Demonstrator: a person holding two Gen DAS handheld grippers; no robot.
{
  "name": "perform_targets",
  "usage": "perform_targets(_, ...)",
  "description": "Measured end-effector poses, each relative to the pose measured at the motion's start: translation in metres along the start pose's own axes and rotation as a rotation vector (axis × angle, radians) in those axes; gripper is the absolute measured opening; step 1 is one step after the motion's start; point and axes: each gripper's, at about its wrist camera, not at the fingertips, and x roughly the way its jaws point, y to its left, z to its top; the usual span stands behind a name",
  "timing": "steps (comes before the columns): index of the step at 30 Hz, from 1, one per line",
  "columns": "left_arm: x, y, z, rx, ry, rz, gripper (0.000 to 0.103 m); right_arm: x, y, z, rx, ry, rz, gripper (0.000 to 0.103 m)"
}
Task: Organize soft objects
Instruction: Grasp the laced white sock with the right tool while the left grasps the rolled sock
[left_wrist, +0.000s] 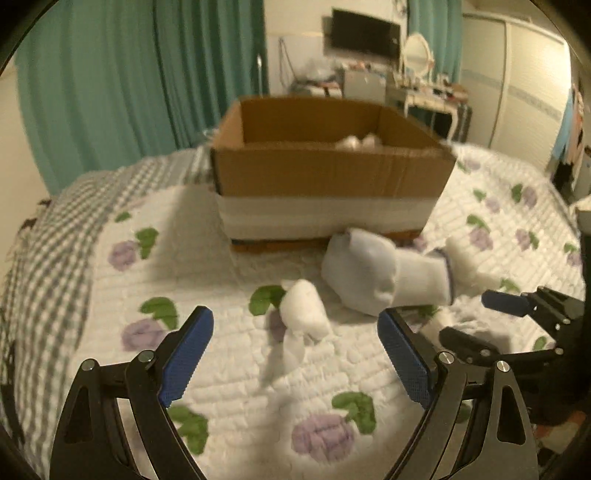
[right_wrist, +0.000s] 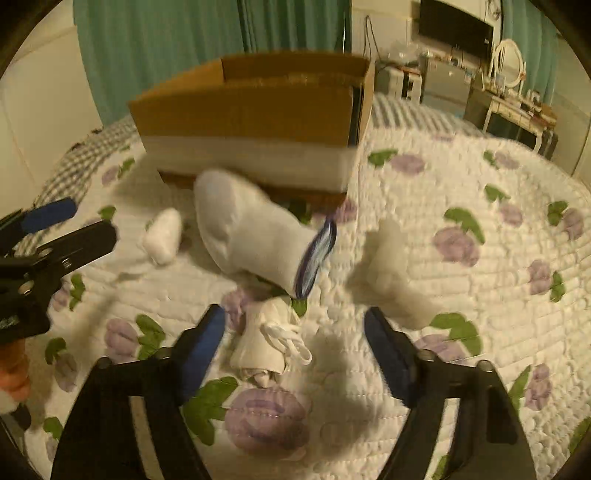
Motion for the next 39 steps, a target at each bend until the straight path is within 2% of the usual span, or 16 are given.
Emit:
perform_targets(1, 0.009, -0.002, 0.0, 0.011, 0.016, -0.005, 0.092, 0.005, -0.001, -0.001, 0.004, 0.016, 0.003, 0.06)
perform_targets(3, 0.018, -0.002, -0.003, 0.019, 0.024, -0.017, 0.092, 0.014, -0.003, -0.004, 0.01, 0.046, 0.027, 0.054)
perform_targets(5, 0.026, -0.003, -0.008, 0.017, 0.025, -0.037, 0.092, 0.022, 0.001, -0.008, 0.001, 0.068, 0.046, 0.045)
perform_targets(6, 0.029, 0.0, -0.01, 0.012, 0.023, -0.042, 0.092, 0.024, 0.004, -0.009, -0.012, 0.073, 0.047, 0.035)
perform_targets(12, 0.044, 0.015, -0.021, -0.026, 0.051, -0.069, 0.089, 0.011, 0.012, -0.004, -0.053, 0.013, 0.024, 0.034)
perform_targets(17, 0.044, 0.017, -0.021, -0.016, 0.032, -0.079, 0.089, -0.02, 0.013, 0.011, -0.059, -0.11, 0.011, 0.034)
perform_targets(20, 0.048, 0.015, -0.018, -0.012, 0.026, -0.105, 0.08, -0.027, 0.007, 0.016, -0.058, -0.151, -0.011, 0.034)
perform_targets(22, 0.054, 0.015, -0.016, -0.006, 0.027, -0.096, 0.08, -0.024, 0.0, 0.02, -0.035, -0.148, -0.012, 0.034)
perform_targets(23, 0.057, 0.015, -0.015, -0.005, 0.025, -0.084, 0.076, -0.022, -0.002, 0.023, -0.023, -0.144, -0.009, 0.034)
perform_targets(24, 0.059, 0.016, -0.015, -0.003, 0.024, -0.079, 0.062, -0.02, -0.005, 0.024, -0.012, -0.141, -0.004, 0.034)
perform_targets(29, 0.059, 0.013, -0.018, 0.023, 0.023, -0.105, 0.037, -0.009, -0.006, 0.022, -0.008, -0.119, 0.0, 0.034)
perform_targets(34, 0.047, 0.005, -0.022, 0.062, 0.003, -0.077, 0.037, -0.007, -0.005, 0.019, -0.012, -0.108, 0.0, 0.034)
perform_targets(39, 0.027, 0.006, -0.029, 0.019, -0.004, -0.113, 0.037, -0.012, -0.007, 0.017, -0.001, -0.116, 0.005, 0.034)
